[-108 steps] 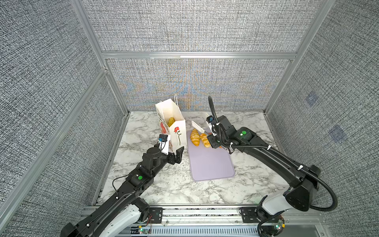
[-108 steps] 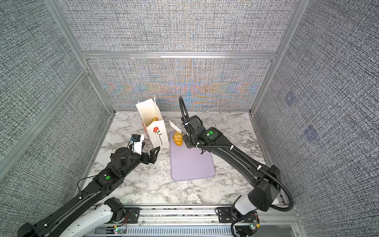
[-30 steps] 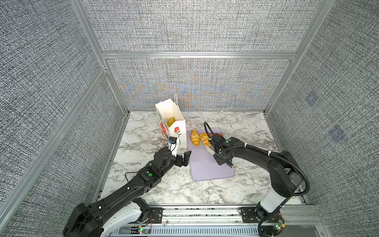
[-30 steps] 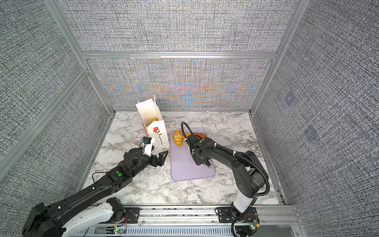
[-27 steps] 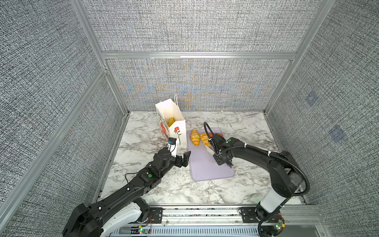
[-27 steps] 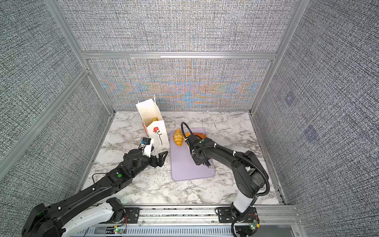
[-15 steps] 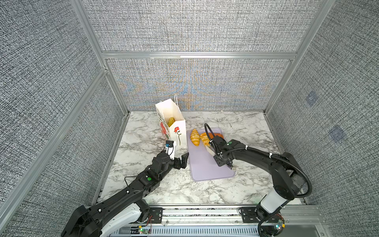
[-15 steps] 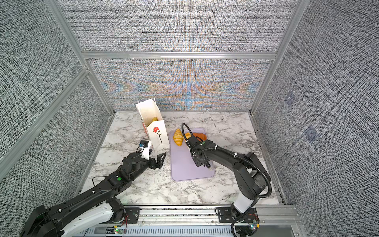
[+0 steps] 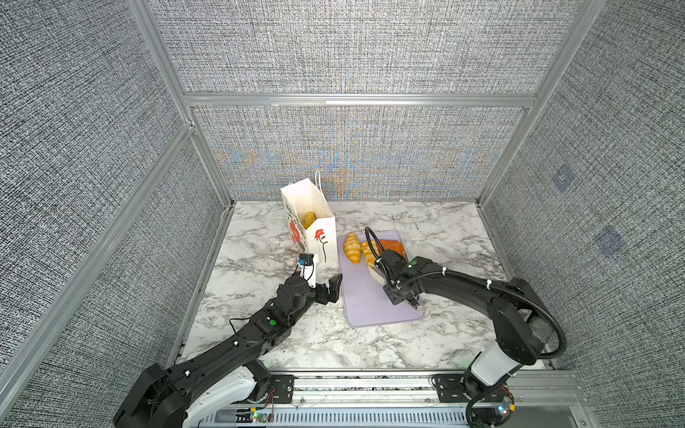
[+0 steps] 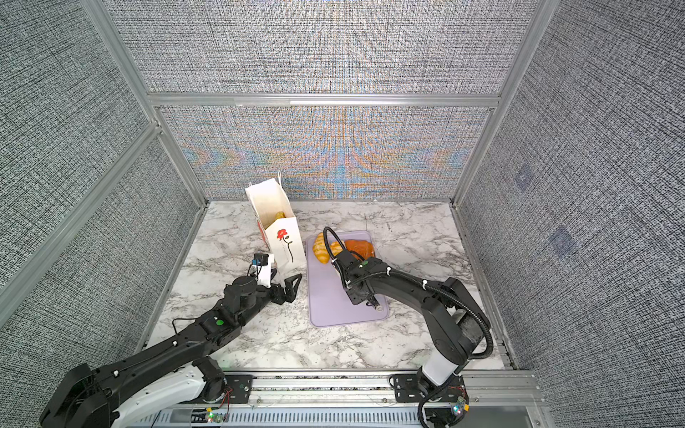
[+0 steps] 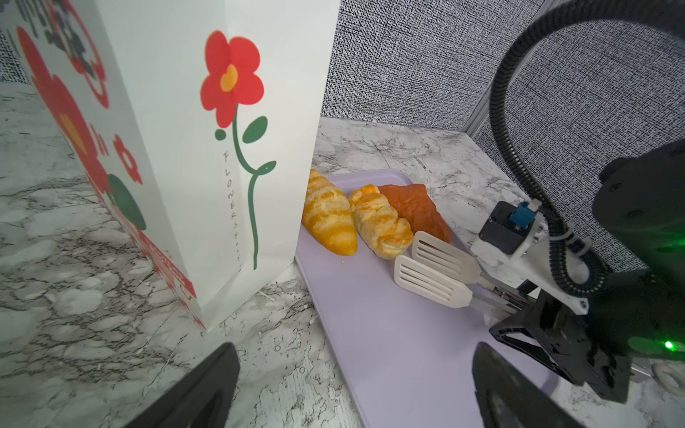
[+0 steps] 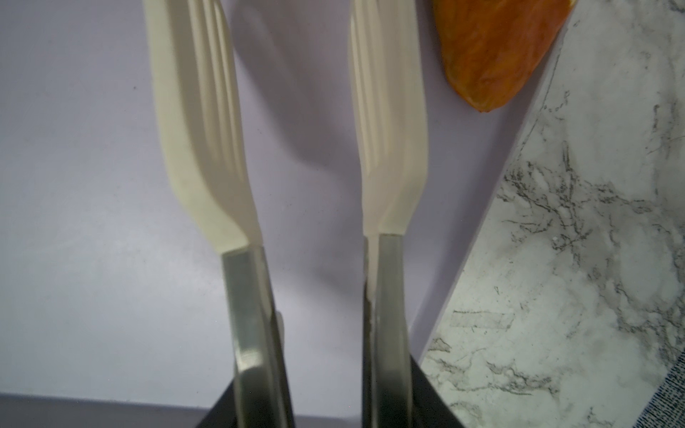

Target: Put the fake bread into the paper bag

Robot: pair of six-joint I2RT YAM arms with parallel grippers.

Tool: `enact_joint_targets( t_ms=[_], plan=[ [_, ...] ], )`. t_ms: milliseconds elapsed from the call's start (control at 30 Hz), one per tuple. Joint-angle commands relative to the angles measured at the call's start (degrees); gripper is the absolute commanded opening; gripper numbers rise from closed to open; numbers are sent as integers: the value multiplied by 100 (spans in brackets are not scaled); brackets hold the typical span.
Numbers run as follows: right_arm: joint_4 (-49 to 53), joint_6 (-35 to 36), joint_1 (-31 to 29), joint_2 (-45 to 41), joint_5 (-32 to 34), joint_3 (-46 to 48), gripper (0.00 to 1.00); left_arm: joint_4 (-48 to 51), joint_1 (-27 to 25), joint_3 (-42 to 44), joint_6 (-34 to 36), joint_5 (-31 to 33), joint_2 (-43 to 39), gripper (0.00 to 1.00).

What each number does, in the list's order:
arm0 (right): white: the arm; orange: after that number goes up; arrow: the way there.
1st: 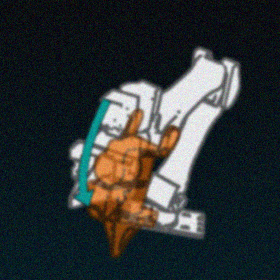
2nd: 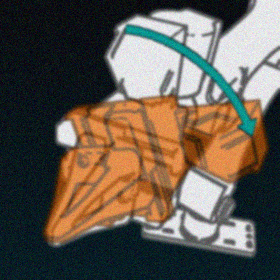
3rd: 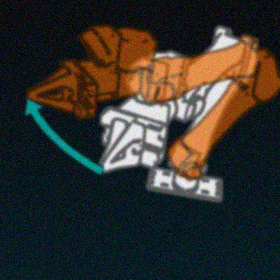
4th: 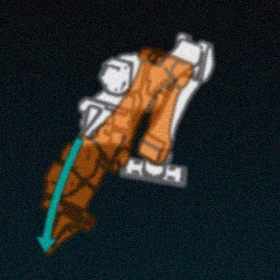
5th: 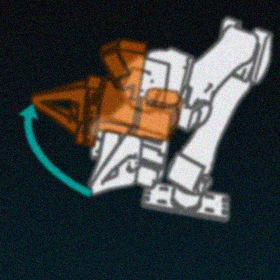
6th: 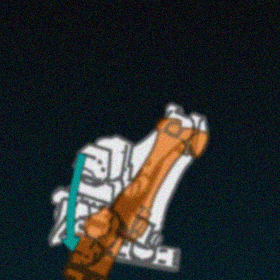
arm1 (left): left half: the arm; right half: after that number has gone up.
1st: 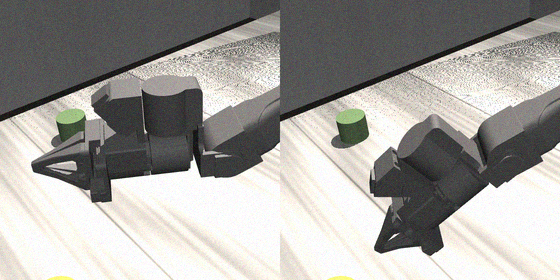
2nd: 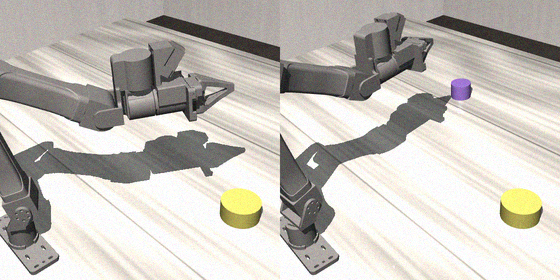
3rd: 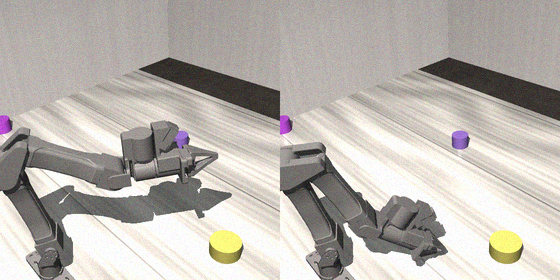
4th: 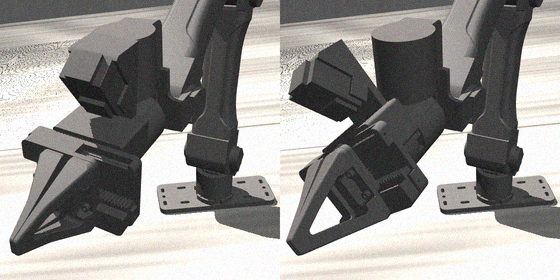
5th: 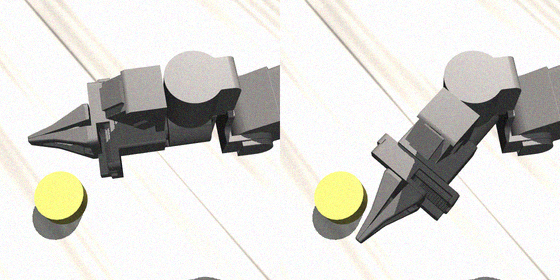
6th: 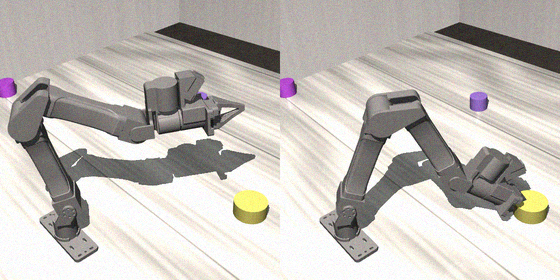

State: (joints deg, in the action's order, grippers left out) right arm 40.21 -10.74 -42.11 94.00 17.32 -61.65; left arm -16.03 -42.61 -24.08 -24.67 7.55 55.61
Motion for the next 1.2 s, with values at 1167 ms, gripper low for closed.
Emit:
enact_joint_targets(
  t_ms=[1167],
  plan=[
    [109,-409,-98,168,297,-385,55,44,-160,483,-161,141,-385,99]
  ],
)
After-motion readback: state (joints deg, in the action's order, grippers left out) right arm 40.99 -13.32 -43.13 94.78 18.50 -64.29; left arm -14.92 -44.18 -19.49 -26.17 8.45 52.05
